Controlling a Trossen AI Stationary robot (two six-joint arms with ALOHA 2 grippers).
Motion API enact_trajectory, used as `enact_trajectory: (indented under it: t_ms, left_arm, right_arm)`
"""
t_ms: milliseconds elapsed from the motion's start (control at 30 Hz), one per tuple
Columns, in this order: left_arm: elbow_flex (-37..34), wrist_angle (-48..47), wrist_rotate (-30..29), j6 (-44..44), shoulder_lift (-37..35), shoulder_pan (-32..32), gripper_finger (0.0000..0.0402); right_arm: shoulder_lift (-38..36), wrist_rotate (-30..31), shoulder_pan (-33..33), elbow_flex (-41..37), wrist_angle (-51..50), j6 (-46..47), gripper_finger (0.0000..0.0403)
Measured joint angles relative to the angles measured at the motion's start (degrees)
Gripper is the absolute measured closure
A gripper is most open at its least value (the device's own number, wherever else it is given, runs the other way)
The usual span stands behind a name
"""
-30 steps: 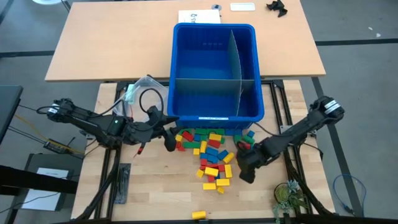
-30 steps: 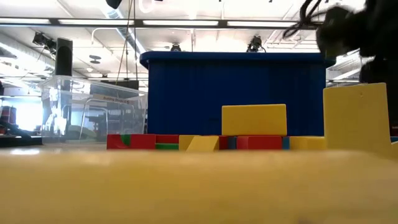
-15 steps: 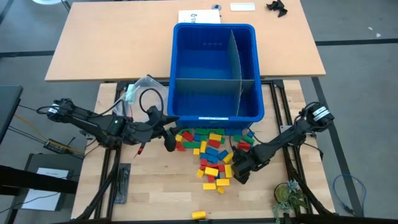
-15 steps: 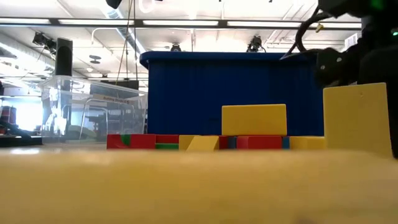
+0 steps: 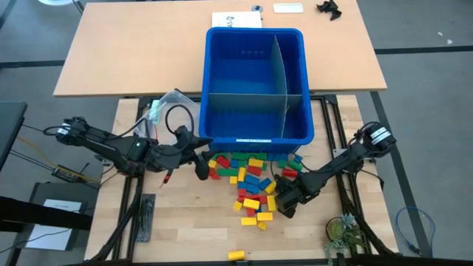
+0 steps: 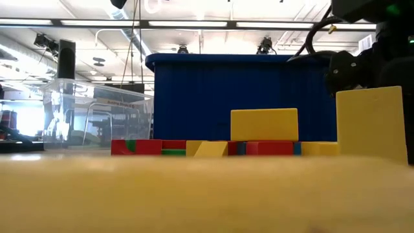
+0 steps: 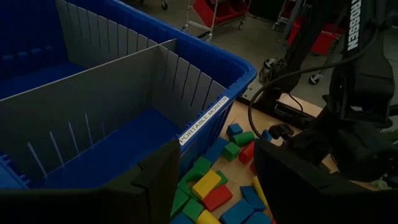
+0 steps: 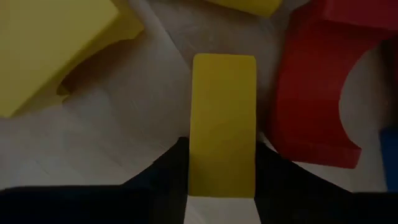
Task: Sort blocks
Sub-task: Put the yellow block into the blue bin
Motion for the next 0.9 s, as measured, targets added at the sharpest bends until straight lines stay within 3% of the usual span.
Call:
enact_trajectory:
  t_ms: [400, 900]
  left_arm:
    - [0.0, 0.0, 0.0, 0.0, 0.0, 0.0, 0.0188]
    - [0.0, 0.0, 0.0, 0.0, 0.0, 0.0, 0.0188]
  right_arm:
    - [-2.3, 0.0, -0.1, -0.4, -2.1, -1.0, 0.0273]
    - [-17.4, 1.5, 0.0, -0.3, -2.8, -3.9, 0.0273]
